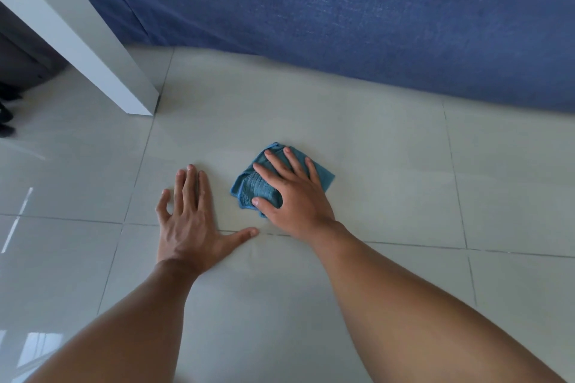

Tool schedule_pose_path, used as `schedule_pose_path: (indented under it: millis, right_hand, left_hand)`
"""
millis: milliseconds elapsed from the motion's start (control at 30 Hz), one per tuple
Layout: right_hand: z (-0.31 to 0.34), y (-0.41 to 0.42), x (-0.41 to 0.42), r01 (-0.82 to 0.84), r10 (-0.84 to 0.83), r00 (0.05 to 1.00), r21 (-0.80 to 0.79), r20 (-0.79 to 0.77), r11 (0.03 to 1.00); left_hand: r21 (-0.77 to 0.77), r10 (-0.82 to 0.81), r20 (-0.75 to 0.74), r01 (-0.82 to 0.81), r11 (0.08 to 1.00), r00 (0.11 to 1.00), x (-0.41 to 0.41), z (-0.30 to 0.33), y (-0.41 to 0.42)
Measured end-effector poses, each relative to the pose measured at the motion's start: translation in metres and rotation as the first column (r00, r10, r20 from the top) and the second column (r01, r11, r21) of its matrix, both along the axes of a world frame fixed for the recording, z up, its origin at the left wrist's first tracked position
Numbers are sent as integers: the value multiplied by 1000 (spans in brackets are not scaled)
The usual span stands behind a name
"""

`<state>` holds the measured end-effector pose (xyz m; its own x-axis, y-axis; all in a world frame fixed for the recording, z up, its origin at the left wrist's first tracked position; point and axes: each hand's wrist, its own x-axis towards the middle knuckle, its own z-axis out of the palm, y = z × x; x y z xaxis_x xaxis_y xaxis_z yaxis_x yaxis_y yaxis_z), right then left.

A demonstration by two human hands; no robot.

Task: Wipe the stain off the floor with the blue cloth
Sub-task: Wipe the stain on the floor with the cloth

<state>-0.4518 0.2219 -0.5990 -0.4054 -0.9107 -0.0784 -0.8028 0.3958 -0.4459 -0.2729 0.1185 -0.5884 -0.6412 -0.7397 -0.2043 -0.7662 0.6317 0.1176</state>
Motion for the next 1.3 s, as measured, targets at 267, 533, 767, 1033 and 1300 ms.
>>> schedule_pose_path:
  millis: [267, 533, 767, 1033, 1300]
  right_hand:
    - [1, 64, -33, 285, -280, 956, 60, -85, 957]
    - [6, 14, -63, 474, -463, 880, 221, -105, 852]
    - [9, -21, -48, 208, -185, 975, 201, -126, 957]
    - [13, -1, -52, -268, 282, 958, 200, -47, 942]
    - [14, 9, -42, -268, 305, 946, 263, -112, 927]
  left_hand:
    - [11, 15, -14, -15, 1000, 1000, 0, 3, 2]
    - [25, 9, -18, -9, 1000, 1000, 0, 4, 1]
    - [29, 16, -41, -15, 999, 999, 0, 4, 0]
    - [49, 25, -40, -23, 999, 999, 0, 6, 1]
    - [53, 31, -61, -28, 998, 998, 1, 5, 1]
